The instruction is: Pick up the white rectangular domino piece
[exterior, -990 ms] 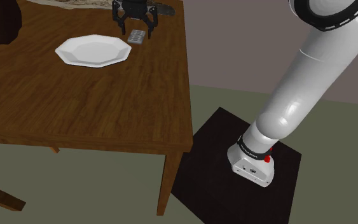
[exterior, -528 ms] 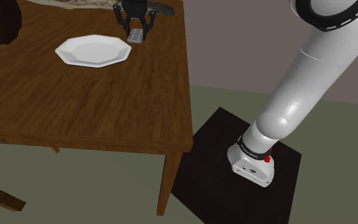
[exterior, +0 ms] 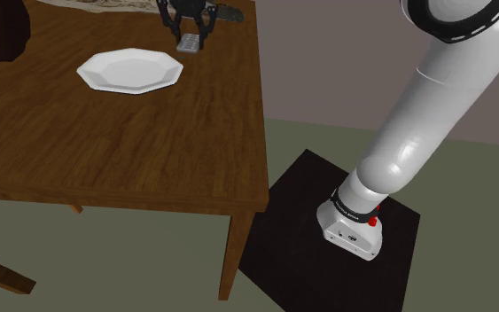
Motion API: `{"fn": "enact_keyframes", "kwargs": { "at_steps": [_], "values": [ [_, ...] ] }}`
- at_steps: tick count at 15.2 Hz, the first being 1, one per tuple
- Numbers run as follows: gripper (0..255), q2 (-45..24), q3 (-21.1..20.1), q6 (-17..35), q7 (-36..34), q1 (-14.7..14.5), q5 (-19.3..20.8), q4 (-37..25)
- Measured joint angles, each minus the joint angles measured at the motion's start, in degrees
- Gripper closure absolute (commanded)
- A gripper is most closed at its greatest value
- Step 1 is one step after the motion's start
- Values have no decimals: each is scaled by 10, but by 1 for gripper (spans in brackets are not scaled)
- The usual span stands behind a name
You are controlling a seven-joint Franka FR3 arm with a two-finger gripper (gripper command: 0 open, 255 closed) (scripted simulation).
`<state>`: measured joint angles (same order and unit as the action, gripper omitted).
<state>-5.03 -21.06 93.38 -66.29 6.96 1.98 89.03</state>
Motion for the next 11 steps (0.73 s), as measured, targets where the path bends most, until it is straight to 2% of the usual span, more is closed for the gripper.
{"fn": "enact_keyframes", "kwargs": {
  "at_steps": [11],
  "values": [
    [255, -24, -3, -90, -5, -7, 9, -112]
  ]
}}
